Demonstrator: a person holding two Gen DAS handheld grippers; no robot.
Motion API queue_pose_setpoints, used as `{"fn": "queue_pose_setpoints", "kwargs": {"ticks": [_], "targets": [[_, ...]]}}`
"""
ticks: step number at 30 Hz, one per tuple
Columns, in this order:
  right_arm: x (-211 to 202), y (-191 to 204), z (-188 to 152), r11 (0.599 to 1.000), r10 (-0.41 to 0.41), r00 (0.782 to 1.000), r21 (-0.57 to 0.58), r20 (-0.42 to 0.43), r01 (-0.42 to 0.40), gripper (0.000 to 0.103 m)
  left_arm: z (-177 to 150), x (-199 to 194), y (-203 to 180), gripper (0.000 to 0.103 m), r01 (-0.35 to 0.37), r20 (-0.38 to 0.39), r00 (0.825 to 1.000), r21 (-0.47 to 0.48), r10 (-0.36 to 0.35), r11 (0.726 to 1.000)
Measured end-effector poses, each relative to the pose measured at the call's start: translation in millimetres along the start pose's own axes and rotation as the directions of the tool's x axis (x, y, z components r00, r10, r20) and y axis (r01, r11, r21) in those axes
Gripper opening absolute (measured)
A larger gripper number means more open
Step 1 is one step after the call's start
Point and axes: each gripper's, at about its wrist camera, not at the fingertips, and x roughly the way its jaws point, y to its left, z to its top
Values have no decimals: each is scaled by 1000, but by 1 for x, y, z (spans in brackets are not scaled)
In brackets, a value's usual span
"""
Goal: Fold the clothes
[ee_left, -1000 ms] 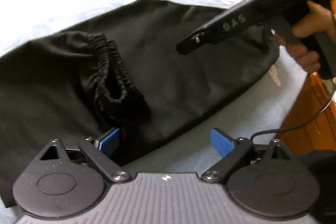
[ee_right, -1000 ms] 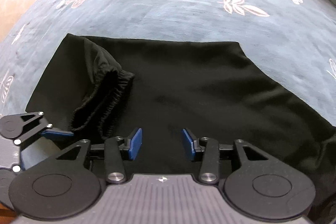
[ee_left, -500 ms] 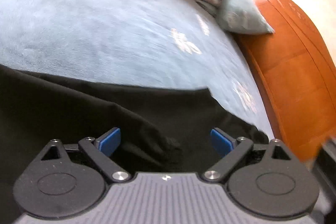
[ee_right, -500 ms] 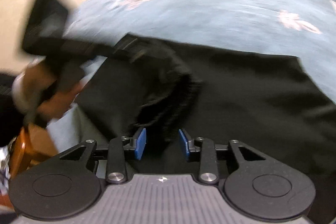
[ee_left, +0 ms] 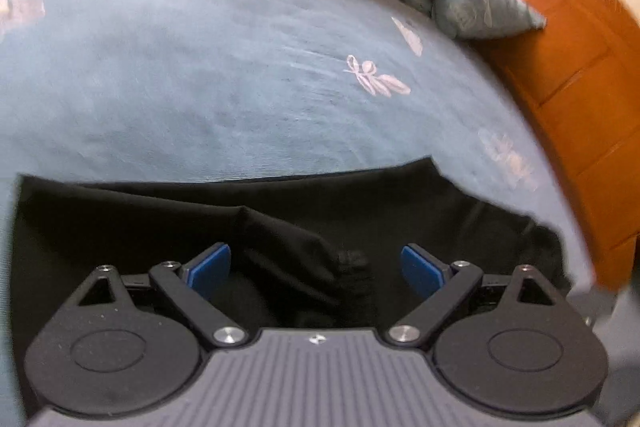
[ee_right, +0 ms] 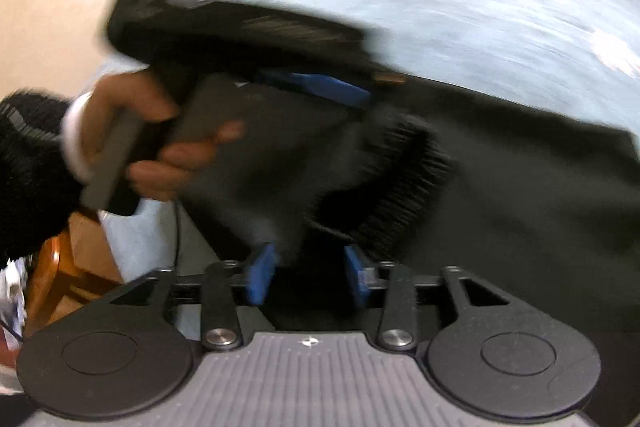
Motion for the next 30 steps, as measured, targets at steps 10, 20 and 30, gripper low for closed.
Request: {"fn": "queue_pose_setpoints", "kwargs": {"ticks": [10,20,30], "targets": [[-50,-94,-30,852,-362,906,316,-218,417,82,-24,6,-114,92,-105,-77,987,360,141,927],[-62,-135,-67,790,-414,865,360,-284,496,95,-38,60,-177,92,-71,-220,957,462,192,884],[-47,-154,-84,771,-399,860,392,-318,502,103,-47,94,-165,93,-101,-363,903,341,230,935]]}}
